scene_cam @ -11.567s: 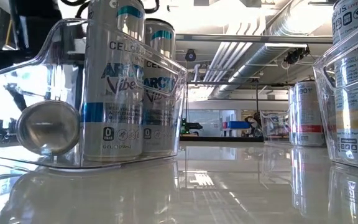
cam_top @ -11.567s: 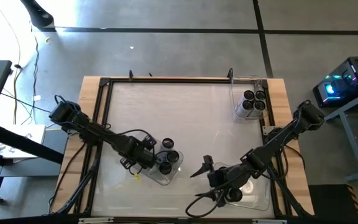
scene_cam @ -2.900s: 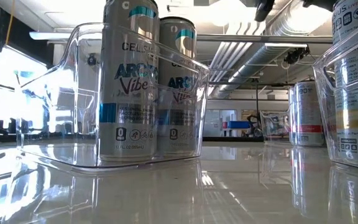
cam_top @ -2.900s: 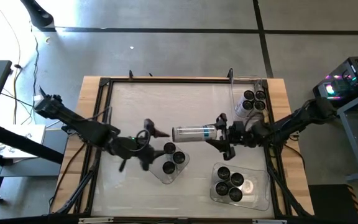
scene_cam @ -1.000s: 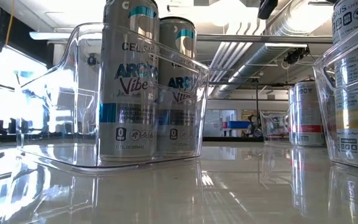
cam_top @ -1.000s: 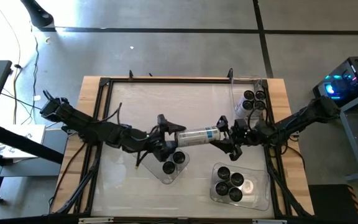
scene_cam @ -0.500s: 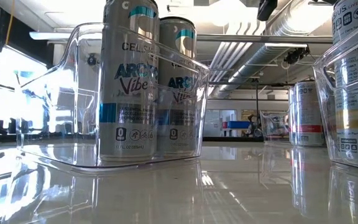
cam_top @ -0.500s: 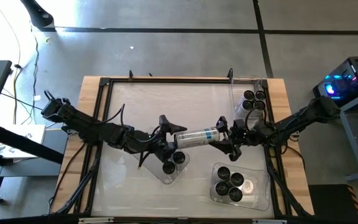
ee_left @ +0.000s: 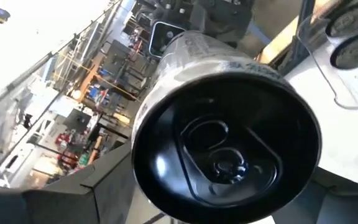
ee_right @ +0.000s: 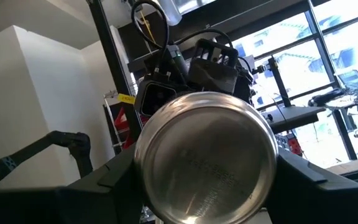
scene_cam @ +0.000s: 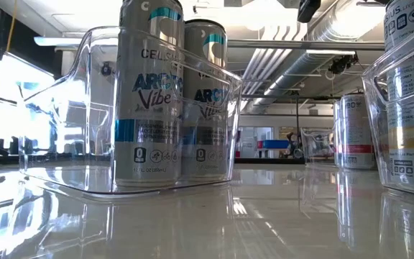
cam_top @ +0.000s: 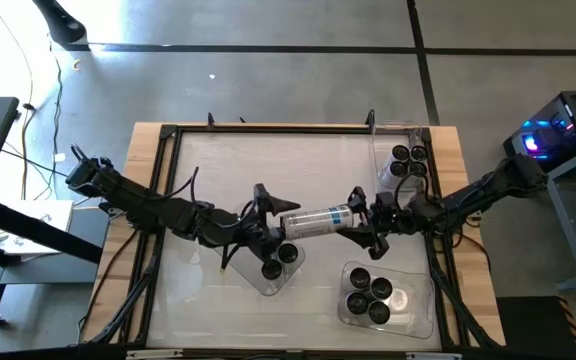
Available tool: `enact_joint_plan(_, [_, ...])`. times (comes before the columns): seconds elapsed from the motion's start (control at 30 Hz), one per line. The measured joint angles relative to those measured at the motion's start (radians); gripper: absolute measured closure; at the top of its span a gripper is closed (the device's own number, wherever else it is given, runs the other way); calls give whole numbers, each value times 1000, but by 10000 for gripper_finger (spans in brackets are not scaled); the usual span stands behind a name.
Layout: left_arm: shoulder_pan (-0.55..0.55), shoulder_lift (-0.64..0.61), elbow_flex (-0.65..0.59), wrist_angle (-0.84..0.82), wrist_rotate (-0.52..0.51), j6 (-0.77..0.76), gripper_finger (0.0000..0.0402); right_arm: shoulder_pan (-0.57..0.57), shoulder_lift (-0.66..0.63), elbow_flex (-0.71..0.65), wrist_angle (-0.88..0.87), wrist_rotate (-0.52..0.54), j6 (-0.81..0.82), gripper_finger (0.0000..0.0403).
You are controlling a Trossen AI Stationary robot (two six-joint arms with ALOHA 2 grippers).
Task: Sort soda cans
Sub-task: Adjust the white-blue soda can in the bottom left transparent bin
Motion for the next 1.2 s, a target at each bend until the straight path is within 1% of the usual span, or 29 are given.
enact_joint_plan(0.13, [0, 0, 0, 1, 5, -61, 116, 0, -1, 0, 1, 10, -16, 167])
enact_joint_plan(0.43, [2, -19, 0, -11, 20, -126, 116, -2, -1, 2, 4, 22, -43, 167])
enact_joint_plan(0.63, [45, -30, 0, -38, 158, -206, 115, -3, -1, 2, -3, 39, -52, 167])
enact_joint_plan(0.73, [68, -29, 0, -40, 204, -243, 104, -3, 0, 1, -10, 45, -52, 167])
enact_joint_plan(0.87, [83, -28, 0, -42, 296, -216, 85, -3, 1, 0, -21, 43, -54, 167])
enact_joint_plan(0.97, [82, -27, 0, -39, 294, -191, 79, -3, 1, 0, -18, 38, -54, 167])
enact_joint_plan(1.1, [77, -27, 0, -43, 234, -170, 78, -3, 1, 0, -16, 38, -57, 167])
enact_joint_plan(1.2, [68, -27, 0, -46, 214, -156, 78, -3, 1, 0, -14, 38, -60, 167])
